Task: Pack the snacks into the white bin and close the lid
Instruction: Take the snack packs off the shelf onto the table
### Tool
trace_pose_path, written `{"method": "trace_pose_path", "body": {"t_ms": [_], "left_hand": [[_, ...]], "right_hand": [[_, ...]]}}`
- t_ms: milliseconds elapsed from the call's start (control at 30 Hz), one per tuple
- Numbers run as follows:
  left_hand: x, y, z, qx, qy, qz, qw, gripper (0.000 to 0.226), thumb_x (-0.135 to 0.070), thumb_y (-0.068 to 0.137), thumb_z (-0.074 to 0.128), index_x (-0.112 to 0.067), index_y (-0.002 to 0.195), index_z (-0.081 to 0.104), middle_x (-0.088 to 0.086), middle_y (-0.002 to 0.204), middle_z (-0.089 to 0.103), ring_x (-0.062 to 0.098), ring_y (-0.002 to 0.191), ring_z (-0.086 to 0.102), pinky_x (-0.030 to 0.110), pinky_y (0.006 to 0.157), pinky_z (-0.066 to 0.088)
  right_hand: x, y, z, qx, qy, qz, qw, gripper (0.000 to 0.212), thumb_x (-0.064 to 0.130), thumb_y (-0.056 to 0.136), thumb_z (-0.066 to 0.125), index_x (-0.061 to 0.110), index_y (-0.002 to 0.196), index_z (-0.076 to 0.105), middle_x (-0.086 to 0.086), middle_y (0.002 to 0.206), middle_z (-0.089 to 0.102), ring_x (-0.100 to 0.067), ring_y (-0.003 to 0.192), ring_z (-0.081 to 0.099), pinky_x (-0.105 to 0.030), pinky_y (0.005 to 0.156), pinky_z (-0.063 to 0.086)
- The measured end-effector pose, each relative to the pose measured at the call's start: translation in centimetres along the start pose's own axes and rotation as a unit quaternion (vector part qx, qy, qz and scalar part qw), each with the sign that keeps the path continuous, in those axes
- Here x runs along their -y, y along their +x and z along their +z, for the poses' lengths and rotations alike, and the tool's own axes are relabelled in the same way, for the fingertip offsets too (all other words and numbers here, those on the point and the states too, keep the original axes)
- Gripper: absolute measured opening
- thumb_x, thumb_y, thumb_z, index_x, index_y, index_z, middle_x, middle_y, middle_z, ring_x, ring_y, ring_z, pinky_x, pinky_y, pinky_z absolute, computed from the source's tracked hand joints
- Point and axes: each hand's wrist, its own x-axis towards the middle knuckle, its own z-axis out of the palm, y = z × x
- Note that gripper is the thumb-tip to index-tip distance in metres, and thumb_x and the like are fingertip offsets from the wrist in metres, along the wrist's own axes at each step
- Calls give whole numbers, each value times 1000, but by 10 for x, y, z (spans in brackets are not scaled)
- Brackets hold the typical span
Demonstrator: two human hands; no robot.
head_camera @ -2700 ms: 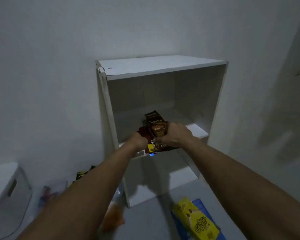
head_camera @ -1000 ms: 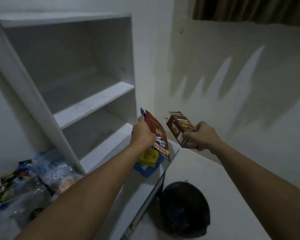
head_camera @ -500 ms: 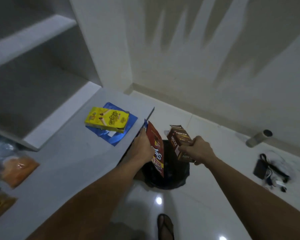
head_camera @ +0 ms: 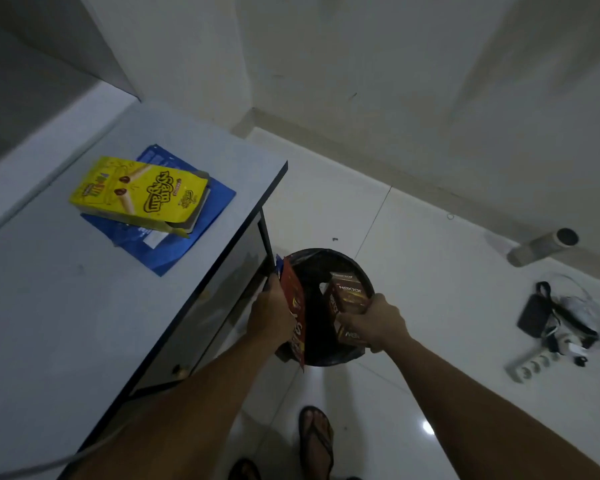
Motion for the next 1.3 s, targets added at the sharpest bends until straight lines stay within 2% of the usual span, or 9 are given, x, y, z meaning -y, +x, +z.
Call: {"method": "trace_pose_path", "body": {"t_ms": [333,433,533,667,900,1000,1100,1200,1300], "left_hand": [[4,20,5,52,-35,-57,996,84,-22,83,68,-13,150,17,13,147,40,32,133,42,48,107,40],[-4,14,-17,51,-25,-50,997,64,-23,82,67,-14,138,38,10,133,53,30,122,52,48,99,48],[-18,2,-48,60,-12,-14,998,33,-19,83,63,-13,115,56,4,104,63,25,102,62,31,80,51],[-40,-19,-97,76,-19,14,997,34,-24,83,67,-10,114,61,4,97,66,19,91,61,28,75,48],[-36,-42,-186,-89,-95,23,991,6,-18,77,68,-13,75,66,3,74,65,26,85,65,30,73,50],[-15,-42,-215,-181,-103,-41,977,7,-16,79,63,-13,84,66,12,92,69,33,96,62,35,78,50],[12,-33,-230,-212,-103,-102,966,22,-9,79,60,-4,100,65,19,109,66,38,106,59,35,79,46],[32,-21,-238,-237,-163,-180,941,36,-6,82,60,3,116,55,22,123,57,38,114,54,35,84,44],[41,-7,-240,-255,-285,-242,892,33,-3,83,57,9,113,53,23,119,56,34,101,57,35,74,43]], "right_hand": [[0,25,13,-14,11,-5,1000,80,66,79,59,9,131,38,-14,121,59,-34,107,60,-44,90,53],[14,16,-4,-25,8,-21,999,72,61,83,57,6,128,42,-16,118,60,-35,106,60,-42,86,53],[37,0,-27,-31,10,-48,998,67,61,83,56,6,120,49,-15,110,64,-34,99,63,-38,79,52],[84,-34,-56,-52,10,-121,991,52,56,88,54,7,107,54,-9,97,60,-25,89,58,-32,72,45],[195,-89,-64,-80,41,-272,958,35,40,87,63,10,103,56,-11,106,65,-25,93,59,-28,73,40],[230,-99,-49,-79,5,-328,941,28,34,83,68,14,97,55,-12,101,65,-29,93,60,-28,69,38],[255,-95,-28,-73,-94,-395,911,45,34,76,74,12,110,54,-13,113,60,-32,105,55,-33,74,43],[277,-87,-10,-80,-190,-461,863,76,45,70,77,14,132,45,-11,138,45,-32,127,41,-44,97,43],[293,-74,4,-65,-256,-484,834,94,53,67,77,21,143,33,-11,151,29,-34,137,29,-51,106,36]]}}
